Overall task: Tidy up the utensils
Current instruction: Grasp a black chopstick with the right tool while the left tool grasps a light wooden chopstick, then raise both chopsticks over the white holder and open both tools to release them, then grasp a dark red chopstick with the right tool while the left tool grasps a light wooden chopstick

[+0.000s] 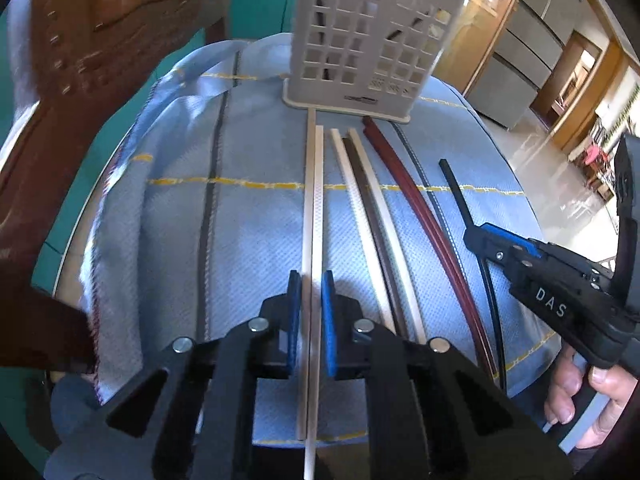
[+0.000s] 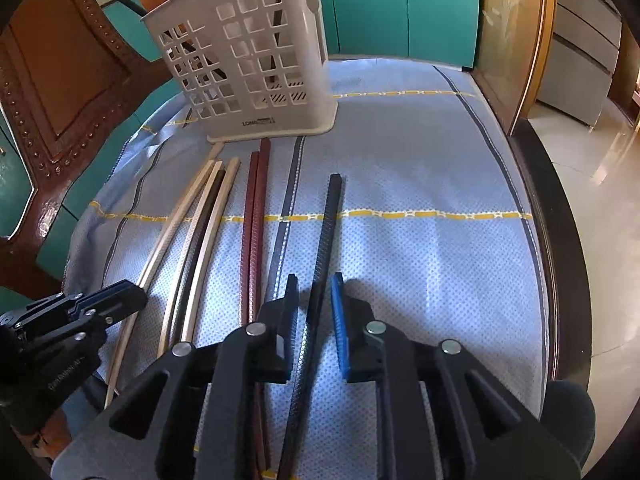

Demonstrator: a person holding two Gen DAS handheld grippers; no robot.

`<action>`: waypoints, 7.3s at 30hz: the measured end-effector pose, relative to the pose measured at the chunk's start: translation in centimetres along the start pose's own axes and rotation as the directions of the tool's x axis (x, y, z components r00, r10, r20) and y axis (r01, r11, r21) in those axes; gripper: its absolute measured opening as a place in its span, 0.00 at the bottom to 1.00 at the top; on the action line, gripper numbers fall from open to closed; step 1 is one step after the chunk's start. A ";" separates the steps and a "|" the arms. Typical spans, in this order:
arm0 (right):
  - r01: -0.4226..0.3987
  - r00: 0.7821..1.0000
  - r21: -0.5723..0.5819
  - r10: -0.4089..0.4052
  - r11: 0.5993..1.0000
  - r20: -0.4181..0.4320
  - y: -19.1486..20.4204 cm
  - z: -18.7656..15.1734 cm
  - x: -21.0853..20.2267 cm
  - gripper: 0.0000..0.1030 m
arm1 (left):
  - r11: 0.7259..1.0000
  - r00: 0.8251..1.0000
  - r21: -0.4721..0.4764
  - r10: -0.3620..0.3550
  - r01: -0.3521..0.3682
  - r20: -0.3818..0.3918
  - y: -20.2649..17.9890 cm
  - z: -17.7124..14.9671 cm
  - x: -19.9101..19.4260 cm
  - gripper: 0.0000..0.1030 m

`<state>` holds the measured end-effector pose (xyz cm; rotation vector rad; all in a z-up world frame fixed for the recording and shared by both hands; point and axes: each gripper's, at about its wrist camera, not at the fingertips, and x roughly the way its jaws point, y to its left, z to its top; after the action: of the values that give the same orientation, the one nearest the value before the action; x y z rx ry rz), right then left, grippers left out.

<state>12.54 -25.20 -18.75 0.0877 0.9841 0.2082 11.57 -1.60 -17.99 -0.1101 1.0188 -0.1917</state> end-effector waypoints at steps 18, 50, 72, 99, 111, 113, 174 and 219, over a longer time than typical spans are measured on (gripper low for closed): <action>0.013 1.000 -0.029 -0.013 1.000 0.007 0.4 -0.2 -0.2 0.24 | 0.999 1.000 0.048 0.023 -0.022 -0.016 -0.3 -0.1 0.1 0.19; 0.116 0.993 -0.110 -0.116 0.987 0.003 1.2 0.6 0.7 0.29 | 0.999 1.000 0.040 -0.004 0.003 0.017 -1.4 2.9 0.5 0.11; 0.033 0.999 -0.096 -0.030 0.995 0.039 0.5 1.8 -0.1 0.06 | 0.995 0.998 0.072 0.064 -0.062 -0.017 -2.4 4.4 2.1 0.06; -0.117 0.826 -0.162 0.186 0.980 0.532 -0.1 12.0 -21.7 0.06 | 0.991 0.875 0.133 -0.081 0.018 0.477 -4.9 13.5 -19.6 0.06; -0.108 0.747 -0.079 0.133 0.991 0.651 1.2 20.7 -22.1 0.06 | 0.995 0.824 0.082 -0.007 -0.048 0.567 -6.2 23.2 -18.3 0.06; -0.091 0.750 -0.070 0.115 0.993 0.651 1.4 21.1 -21.0 0.06 | 0.996 0.840 0.074 0.005 -0.054 0.543 -6.0 23.4 -16.4 0.06; -0.008 1.000 0.113 0.009 0.994 -0.015 -1.9 -0.6 -2.4 0.10 | 0.997 0.999 0.068 -0.031 0.032 -0.005 -2.2 1.7 1.1 0.14; 0.038 0.999 -0.077 -0.041 0.996 -0.031 0.0 1.9 1.4 0.06 | 0.992 0.996 0.104 0.080 -0.076 -0.035 -3.8 3.7 3.2 0.06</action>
<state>14.87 -24.90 -18.91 -0.0047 1.0085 0.2112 15.97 -5.96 -18.03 0.0270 1.0487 -0.1753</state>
